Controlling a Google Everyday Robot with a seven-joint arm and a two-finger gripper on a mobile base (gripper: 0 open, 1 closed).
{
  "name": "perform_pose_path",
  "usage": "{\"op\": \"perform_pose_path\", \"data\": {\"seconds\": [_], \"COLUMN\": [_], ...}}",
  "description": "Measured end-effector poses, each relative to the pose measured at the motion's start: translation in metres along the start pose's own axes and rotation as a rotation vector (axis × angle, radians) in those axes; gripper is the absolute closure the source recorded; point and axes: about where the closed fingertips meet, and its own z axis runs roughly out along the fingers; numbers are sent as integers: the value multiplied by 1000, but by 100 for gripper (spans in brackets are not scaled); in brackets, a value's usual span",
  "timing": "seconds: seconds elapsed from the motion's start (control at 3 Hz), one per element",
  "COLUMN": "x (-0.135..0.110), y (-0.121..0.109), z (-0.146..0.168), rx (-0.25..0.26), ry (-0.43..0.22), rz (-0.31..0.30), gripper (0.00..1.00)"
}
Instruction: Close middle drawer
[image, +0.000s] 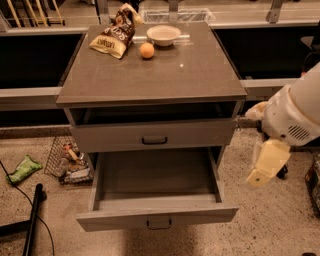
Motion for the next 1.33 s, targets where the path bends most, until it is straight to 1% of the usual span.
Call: {"op": "perform_pose_path", "data": {"seconds": [0.33, 0.67, 1.0, 1.33], "x": [9, 9, 19, 44], "y": [9, 10, 12, 21], "z": [57, 57, 89, 153], "rx": [-41, -42, -96, -151], "ry": [-98, -97, -95, -89], "rz": [63, 61, 50, -5], "gripper": [0, 0, 0, 0]}}
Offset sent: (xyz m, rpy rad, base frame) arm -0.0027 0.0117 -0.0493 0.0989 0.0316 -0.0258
